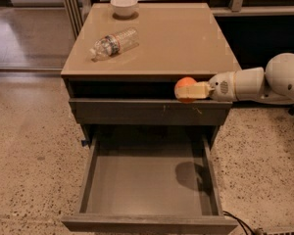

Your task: Pick orange from middle drawer and place on counter

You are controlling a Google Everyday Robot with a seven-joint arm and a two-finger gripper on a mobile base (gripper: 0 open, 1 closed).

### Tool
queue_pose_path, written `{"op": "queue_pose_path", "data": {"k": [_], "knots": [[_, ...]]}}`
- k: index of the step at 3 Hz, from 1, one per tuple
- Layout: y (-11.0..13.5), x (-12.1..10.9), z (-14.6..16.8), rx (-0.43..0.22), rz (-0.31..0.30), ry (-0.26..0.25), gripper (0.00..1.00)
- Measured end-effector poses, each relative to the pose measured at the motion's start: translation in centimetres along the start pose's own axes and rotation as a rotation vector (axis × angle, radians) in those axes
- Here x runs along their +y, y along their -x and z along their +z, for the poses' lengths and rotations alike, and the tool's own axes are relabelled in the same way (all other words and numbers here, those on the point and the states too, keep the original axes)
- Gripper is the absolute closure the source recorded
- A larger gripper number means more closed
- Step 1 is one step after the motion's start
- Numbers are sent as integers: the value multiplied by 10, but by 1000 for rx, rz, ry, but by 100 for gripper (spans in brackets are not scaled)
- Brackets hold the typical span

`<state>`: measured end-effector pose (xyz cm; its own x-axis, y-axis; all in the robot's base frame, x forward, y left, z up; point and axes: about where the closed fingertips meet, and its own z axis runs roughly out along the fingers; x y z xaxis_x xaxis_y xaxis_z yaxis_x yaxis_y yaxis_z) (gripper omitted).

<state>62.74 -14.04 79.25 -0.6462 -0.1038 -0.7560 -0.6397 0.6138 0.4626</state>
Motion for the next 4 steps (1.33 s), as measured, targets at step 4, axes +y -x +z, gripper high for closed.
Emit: {"op": "queue_pose_path", "data": {"k": [4], "knots": [[145,40,-36,-224,-80,193,100]]}}
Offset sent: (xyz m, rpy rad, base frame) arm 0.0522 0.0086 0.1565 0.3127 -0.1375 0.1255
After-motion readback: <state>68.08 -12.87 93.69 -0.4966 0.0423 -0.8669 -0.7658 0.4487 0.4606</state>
